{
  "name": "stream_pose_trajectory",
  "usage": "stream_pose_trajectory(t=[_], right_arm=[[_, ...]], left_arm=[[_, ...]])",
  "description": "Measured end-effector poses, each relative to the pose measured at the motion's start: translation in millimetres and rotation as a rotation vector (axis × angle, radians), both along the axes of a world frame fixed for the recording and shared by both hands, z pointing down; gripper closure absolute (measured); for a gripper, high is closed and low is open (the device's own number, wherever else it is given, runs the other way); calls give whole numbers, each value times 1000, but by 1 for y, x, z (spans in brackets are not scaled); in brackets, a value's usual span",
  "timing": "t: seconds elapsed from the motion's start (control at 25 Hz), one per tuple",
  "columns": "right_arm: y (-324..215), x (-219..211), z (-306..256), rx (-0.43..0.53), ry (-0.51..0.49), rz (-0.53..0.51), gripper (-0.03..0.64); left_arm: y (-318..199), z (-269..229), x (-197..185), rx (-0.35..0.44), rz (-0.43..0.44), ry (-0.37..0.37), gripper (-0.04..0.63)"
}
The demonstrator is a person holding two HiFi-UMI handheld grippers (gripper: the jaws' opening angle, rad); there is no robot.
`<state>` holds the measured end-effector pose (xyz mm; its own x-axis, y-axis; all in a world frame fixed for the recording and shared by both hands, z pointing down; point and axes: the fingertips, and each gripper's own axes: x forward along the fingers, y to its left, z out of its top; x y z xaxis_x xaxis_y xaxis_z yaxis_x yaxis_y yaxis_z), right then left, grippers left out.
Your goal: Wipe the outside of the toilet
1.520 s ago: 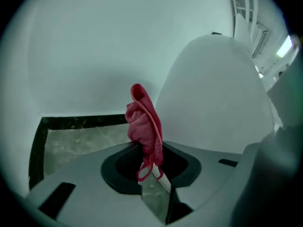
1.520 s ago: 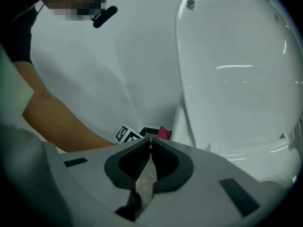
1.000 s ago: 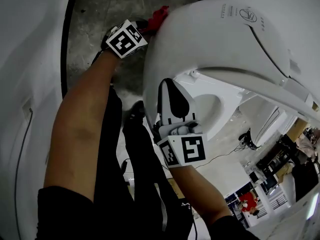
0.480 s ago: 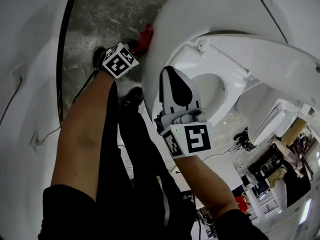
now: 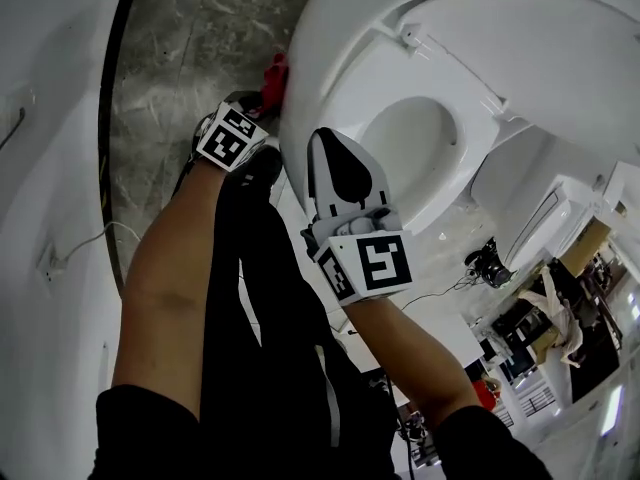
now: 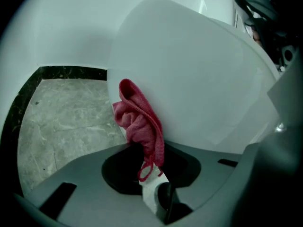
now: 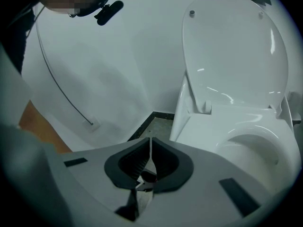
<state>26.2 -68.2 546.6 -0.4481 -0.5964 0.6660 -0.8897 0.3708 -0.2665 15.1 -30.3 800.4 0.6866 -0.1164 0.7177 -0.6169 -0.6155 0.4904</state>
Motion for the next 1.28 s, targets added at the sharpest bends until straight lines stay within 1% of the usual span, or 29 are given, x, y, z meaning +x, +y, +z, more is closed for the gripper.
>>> stream_pose_trajectory(t=[0.16, 0.28, 0.36, 0.44, 0.56, 0.64, 0.72, 0.76, 0.8, 0.84, 0.88, 0.92, 0.96, 1.0, 1.08, 1.2, 1.28], right_arm=[[10, -6, -1, -2, -12, 41, 577], [16, -11, 0, -7, -15, 48, 577], [22, -11, 0, -18, -13, 54, 577], [24, -11, 1, -21, -9, 55, 577], [25, -8, 0, -24, -4, 62, 577], [25, -7, 1, -30, -4, 70, 577], [22, -9, 1, -35, -12, 76, 577], [21, -10, 0, -42, -22, 81, 577], [21, -10, -2, -53, -36, 89, 577], [21, -11, -5, -65, -52, 96, 577], [22, -13, -8, -73, -66, 98, 577], [21, -15, -13, -75, -76, 93, 577], [19, -18, -18, -69, -81, 81, 577], [15, -21, -24, -58, -83, 66, 577], [7, -24, -33, -38, -82, 50, 577], [-11, -18, -33, -17, -70, 82, 577], [-21, -13, -25, -16, -59, 119, 577]], left_arm=[[40, -2, 6, -54, -15, 29, 497], [63, -4, 9, -109, -81, 45, 497], [78, -6, 11, -127, -102, 51, 496], [91, -9, 14, -143, -92, 52, 497], [118, -16, 22, -186, -40, 66, 495], [150, -21, 34, -255, 33, 105, 495], [191, -29, 45, -378, 141, 170, 495], [210, -33, 47, -442, 179, 192, 495], [224, -35, 45, -494, 181, 200, 494], [229, -35, 38, -526, 146, 196, 494], [227, -34, 29, -538, 92, 188, 494], [217, -32, 18, -531, 39, 177, 494], [201, -30, 5, -507, -3, 162, 494], [179, -27, -9, -472, -32, 142, 494], [128, -24, -32, -387, -63, 97, 494], [28, -20, -56, -233, -90, 40, 494], [-46, -20, -64, -132, -115, 34, 494]])
